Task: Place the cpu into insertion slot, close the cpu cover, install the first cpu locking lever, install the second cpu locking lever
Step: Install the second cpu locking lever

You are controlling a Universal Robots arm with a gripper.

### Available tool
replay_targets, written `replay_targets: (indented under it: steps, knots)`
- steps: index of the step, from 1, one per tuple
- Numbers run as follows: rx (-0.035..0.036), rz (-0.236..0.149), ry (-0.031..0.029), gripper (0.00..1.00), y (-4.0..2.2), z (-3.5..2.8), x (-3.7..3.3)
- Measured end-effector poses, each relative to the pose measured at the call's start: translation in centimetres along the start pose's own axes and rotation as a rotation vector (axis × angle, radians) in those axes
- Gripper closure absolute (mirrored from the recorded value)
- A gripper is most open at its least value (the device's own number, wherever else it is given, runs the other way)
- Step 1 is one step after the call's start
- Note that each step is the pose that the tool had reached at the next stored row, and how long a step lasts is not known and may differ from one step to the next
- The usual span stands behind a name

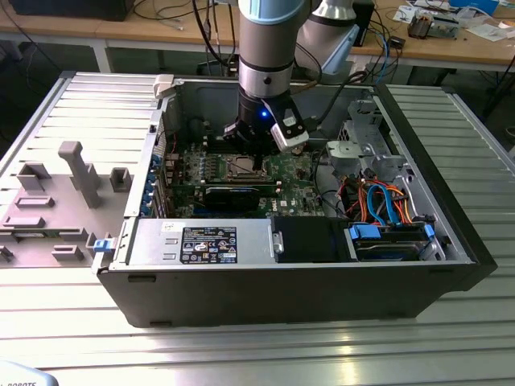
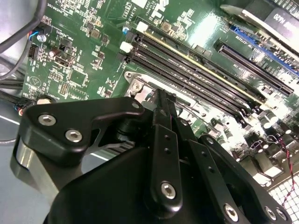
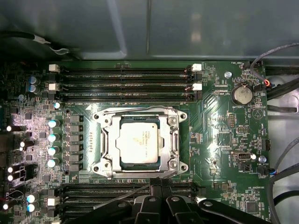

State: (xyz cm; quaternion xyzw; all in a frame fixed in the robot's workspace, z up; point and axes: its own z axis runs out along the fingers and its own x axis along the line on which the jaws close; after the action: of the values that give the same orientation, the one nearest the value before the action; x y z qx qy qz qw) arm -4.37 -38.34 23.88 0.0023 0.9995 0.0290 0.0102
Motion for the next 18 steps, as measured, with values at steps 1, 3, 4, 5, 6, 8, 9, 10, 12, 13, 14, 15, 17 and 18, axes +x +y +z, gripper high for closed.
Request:
replay_targets:
  steps: [1,3,4,5,6,8,9,10,12,13,14,15,17,18]
  knots:
    - [0.0000,0.000,0.0000,0.89,-0.04,0.00,0.00]
    - [0.0001,0.000,0.0000,0.89,-0.08,-0.01,0.00]
    - [0.0001,0.000,0.0000,0.89,-0.08,-0.01,0.00]
    - [0.0001,0.000,0.0000,0.89,-0.09,-0.01,0.00]
    - [0.0001,0.000,0.0001,0.89,-0.09,-0.01,0.00]
    - [0.0001,0.000,0.0001,0.89,-0.09,-0.01,0.00]
    - [0.0001,0.000,0.0001,0.89,-0.09,-0.01,0.00]
    - [0.0000,0.000,0.0001,0.89,-0.09,-0.01,0.00]
    - [0.0002,0.000,0.0003,0.89,-0.10,-0.01,0.00]
    - [0.0003,0.000,0.0024,0.89,-0.10,-0.01,-0.01]
    - [0.0002,0.000,0.0102,0.89,-0.10,-0.01,0.00]
    - [0.0001,0.001,0.0182,0.89,-0.10,-0.01,0.00]
    - [0.0005,0.002,0.0392,0.89,-0.10,-0.01,0.00]
    - [0.0007,0.003,0.0488,0.89,-0.10,-0.02,0.00]
